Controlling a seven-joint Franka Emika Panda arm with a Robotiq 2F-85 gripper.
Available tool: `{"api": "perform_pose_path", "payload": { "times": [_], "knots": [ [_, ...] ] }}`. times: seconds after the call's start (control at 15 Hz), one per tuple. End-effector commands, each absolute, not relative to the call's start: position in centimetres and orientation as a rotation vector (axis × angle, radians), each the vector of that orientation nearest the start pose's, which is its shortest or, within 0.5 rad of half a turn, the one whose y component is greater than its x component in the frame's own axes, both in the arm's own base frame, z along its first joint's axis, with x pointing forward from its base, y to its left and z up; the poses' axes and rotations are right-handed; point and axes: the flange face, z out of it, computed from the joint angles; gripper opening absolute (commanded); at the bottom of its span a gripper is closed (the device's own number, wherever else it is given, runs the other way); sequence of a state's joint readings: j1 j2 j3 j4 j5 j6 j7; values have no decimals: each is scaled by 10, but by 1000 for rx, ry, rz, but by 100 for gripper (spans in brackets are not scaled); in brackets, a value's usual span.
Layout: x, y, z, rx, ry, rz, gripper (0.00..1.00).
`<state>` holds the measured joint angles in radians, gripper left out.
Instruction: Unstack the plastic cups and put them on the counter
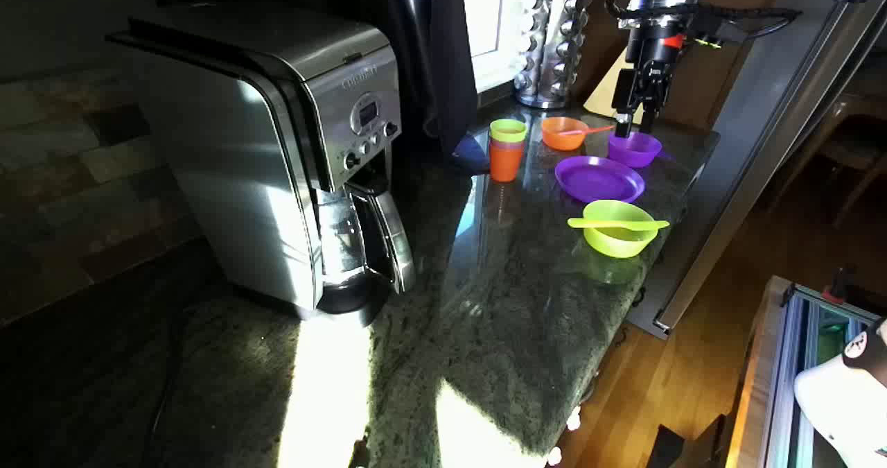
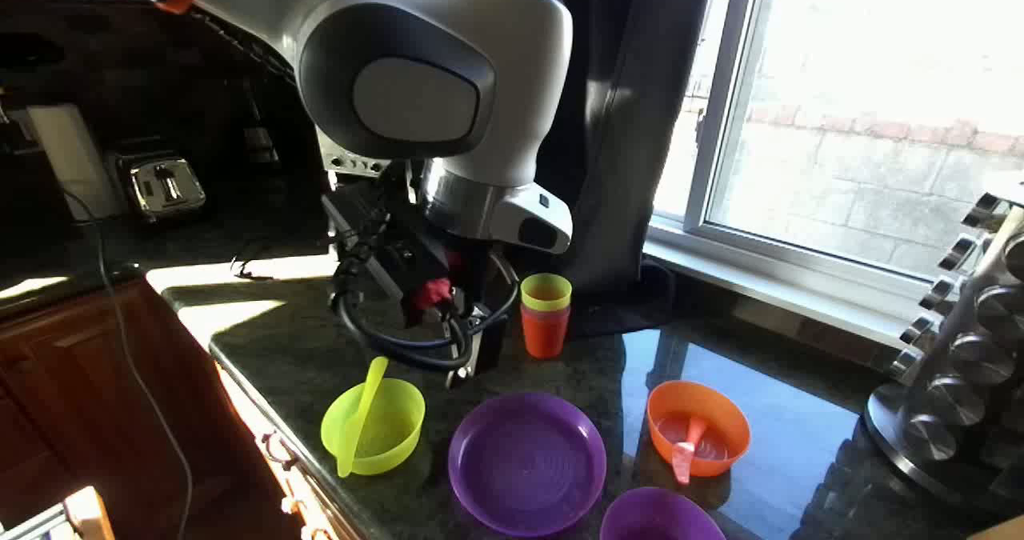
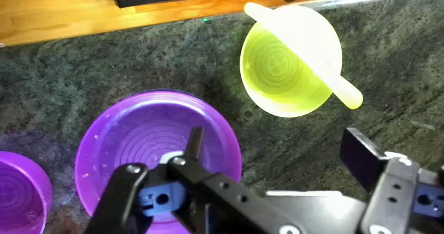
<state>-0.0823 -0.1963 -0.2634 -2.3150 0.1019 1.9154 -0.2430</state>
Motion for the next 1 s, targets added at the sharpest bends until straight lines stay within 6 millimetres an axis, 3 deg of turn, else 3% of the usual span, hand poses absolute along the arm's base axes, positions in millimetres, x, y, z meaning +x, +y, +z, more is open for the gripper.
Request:
{"api": "perform_pose_path", "payload": {
  "times": [0.0,0.53,0.67,0.93],
  "knots": [
    [430,-149,405,-2928,201,238,100],
    [430,-149,405,-2928,201,238,100],
    [446,-157,409,-2917,320,151,100],
    [483,-161,424,-2956,353,-143,100]
  ]
}}
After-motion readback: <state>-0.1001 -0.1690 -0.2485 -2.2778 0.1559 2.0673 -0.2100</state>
